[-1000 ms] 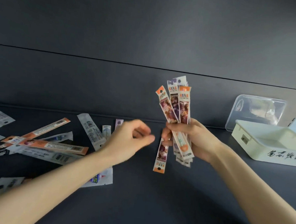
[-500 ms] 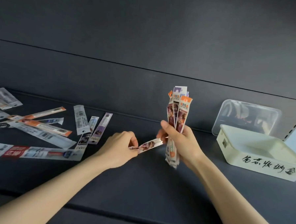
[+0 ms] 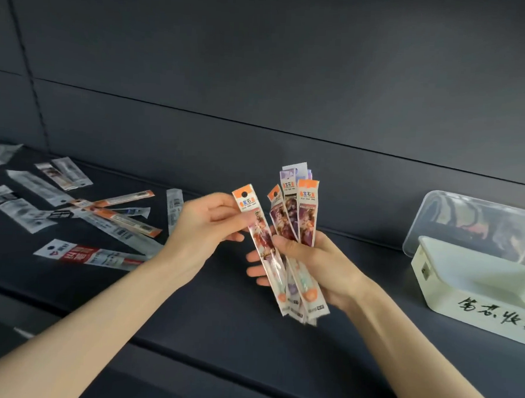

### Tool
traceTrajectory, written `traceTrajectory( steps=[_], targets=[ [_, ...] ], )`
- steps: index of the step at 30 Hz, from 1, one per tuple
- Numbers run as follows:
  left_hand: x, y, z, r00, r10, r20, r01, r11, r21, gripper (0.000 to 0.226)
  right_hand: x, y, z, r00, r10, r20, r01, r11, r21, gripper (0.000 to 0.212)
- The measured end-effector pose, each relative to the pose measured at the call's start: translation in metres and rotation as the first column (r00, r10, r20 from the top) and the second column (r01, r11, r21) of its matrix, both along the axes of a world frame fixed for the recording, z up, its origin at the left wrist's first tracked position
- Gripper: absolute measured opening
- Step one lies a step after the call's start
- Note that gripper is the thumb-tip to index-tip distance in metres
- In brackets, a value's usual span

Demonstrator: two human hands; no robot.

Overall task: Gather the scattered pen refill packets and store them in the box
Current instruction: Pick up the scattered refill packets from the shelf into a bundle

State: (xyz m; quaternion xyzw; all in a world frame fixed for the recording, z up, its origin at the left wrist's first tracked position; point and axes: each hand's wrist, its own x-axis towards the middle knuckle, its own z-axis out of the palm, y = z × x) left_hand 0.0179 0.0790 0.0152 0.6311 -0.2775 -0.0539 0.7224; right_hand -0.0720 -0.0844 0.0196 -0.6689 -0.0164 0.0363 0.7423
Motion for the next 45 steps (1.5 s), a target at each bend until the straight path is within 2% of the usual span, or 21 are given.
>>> traceTrajectory(
  steps=[5,9,11,13,15,18,20,22,24,26,28,30,35,39,43,45],
  targets=[
    [0.016,0.006,0.012,0.996,-0.038,0.076,0.036,0.999,0.036,0.006,0.014,0.014,0.004,0.987,0.164,-0.003,-0.163,0.986,0.034,0.021],
    [0.036,0.016,0.019,0.993,-0.013,0.117,0.008,0.999,0.049,0.009,0.033,0.029,0.005,0.998,0.066,-0.001,-0.066,0.998,0.021,0.017],
    [0.051,0.025,0.018,0.996,-0.005,0.093,0.000,0.999,0.053,0.012,0.044,0.036,0.003,0.999,-0.034,0.020,0.034,0.999,-0.025,0.007],
    [0.073,0.037,0.012,0.991,0.049,0.122,-0.068,0.985,0.162,0.007,0.056,0.041,0.000,0.988,-0.150,0.043,0.152,0.987,-0.048,0.017],
    [0.099,0.049,0.001,0.970,0.072,0.233,-0.159,0.911,0.381,0.007,0.068,0.047,-0.001,0.967,-0.237,0.088,0.243,0.968,-0.064,0.021],
    [0.123,0.062,-0.012,0.932,-0.034,0.360,-0.239,0.691,0.683,0.035,0.087,0.058,0.000,0.933,-0.332,0.141,0.343,0.937,-0.062,0.016],
    [0.129,0.063,-0.015,0.877,-0.166,0.451,-0.300,0.544,0.783,0.055,0.100,0.066,0.000,0.903,-0.387,0.184,0.408,0.909,-0.089,0.013],
    [0.136,0.060,-0.017,0.815,-0.300,0.495,-0.326,0.469,0.821,0.068,0.112,0.073,0.000,0.861,-0.454,0.227,0.486,0.867,-0.111,0.009],
    [0.149,0.057,-0.015,0.777,-0.410,0.478,-0.277,0.460,0.844,0.073,0.119,0.078,-0.002,0.819,-0.514,0.255,0.551,0.828,-0.104,0.005],
    [0.167,0.056,-0.009,0.738,-0.535,0.411,-0.148,0.466,0.873,0.069,0.123,0.083,-0.005,0.795,-0.552,0.252,0.590,0.800,-0.111,0.006],
    [0.183,0.056,-0.002,0.678,-0.672,0.297,0.024,0.424,0.905,0.063,0.124,0.085,-0.011,0.786,-0.577,0.223,0.612,0.777,-0.145,0.007],
    [0.192,0.053,0.002,0.614,-0.756,0.227,0.120,0.374,0.920,0.062,0.123,0.085,-0.016,0.776,-0.596,0.205,0.628,0.760,-0.168,0.006],
    [0.205,0.033,0.001,0.474,-0.872,0.123,0.129,0.207,0.970,0.070,0.117,0.079,-0.018,0.746,-0.639,0.185,0.665,0.724,-0.182,0.009],
    [0.211,0.021,0.004,0.432,-0.887,0.162,0.085,0.219,0.972,0.054,0.114,0.075,-0.016,0.749,-0.636,0.186,0.662,0.721,-0.204,0.014],
    [0.206,0.018,0.008,0.370,-0.921,0.123,0.116,0.177,0.977,0.056,0.113,0.073,-0.014,0.761,-0.623,0.182,0.649,0.727,-0.227,0.016],
    [0.203,0.017,0.008,0.346,-0.930,0.126,0.145,0.186,0.972,0.054,0.111,0.071,-0.013,0.768,-0.616,0.179,0.641,0.726,-0.249,0.017]
  ],
)
